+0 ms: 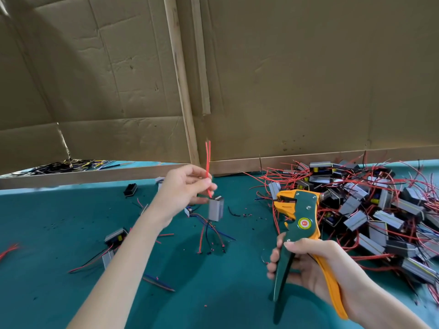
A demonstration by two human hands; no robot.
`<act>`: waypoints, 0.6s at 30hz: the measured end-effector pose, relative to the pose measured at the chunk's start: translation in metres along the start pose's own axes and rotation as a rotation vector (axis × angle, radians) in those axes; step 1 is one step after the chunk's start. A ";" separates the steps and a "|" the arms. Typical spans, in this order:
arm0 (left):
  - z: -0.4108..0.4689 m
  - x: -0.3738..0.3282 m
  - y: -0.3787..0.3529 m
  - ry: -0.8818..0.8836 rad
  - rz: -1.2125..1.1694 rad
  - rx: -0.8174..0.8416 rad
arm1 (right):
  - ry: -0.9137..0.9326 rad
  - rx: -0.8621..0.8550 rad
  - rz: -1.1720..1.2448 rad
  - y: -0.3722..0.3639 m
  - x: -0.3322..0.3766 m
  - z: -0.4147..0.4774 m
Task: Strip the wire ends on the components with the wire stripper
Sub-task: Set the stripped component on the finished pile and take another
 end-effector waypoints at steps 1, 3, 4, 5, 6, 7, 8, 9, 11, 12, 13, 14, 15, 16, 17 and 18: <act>0.000 0.006 -0.004 0.034 0.044 -0.030 | 0.003 0.001 0.006 0.001 0.000 0.000; 0.001 0.021 -0.006 0.109 0.062 -0.122 | 0.012 -0.002 0.017 0.003 0.001 0.002; 0.002 0.028 -0.005 0.140 0.055 -0.165 | 0.016 -0.006 0.022 0.005 0.001 0.002; 0.002 0.034 -0.003 0.164 0.041 -0.197 | 0.021 -0.010 0.024 0.007 0.002 0.003; 0.003 0.040 -0.002 0.185 0.028 -0.213 | 0.028 -0.015 0.025 0.008 0.002 0.003; 0.004 0.046 0.000 0.208 0.038 -0.220 | 0.031 -0.017 0.026 0.009 0.003 0.004; 0.004 0.050 0.003 0.227 0.089 -0.222 | 0.032 -0.023 0.031 0.010 0.003 0.005; 0.003 0.053 0.006 0.227 0.210 -0.222 | 0.030 -0.030 0.036 0.012 0.002 0.005; 0.005 0.048 0.009 0.114 0.560 -0.161 | 0.031 -0.038 0.038 0.013 0.002 0.006; 0.006 0.043 0.003 0.021 0.688 -0.082 | 0.031 -0.038 0.038 0.013 0.002 0.006; 0.004 0.040 -0.006 -0.066 0.753 0.019 | 0.030 -0.038 0.040 0.013 0.002 0.006; 0.001 0.039 -0.015 -0.127 0.765 0.120 | 0.028 -0.036 0.041 0.012 0.001 0.005; -0.003 0.040 -0.025 -0.164 0.755 0.200 | 0.027 -0.034 0.037 0.012 0.001 0.006; -0.005 0.043 -0.034 -0.184 0.743 0.257 | 0.027 -0.031 0.033 0.011 0.001 0.005; -0.007 0.046 -0.042 -0.203 0.741 0.294 | 0.026 -0.027 0.030 0.010 0.001 0.005; -0.008 0.050 -0.050 -0.226 0.755 0.313 | 0.026 -0.027 0.030 0.010 0.001 0.005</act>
Point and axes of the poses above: each hand's wrist, its own z-axis towards the middle knuckle, its own y-axis out of the back of the hand, x = y × z, the point moved 7 cm from there along z, towards the middle knuckle, and after that the axes turned 3 degrees about -z, right-handed, at the moved point
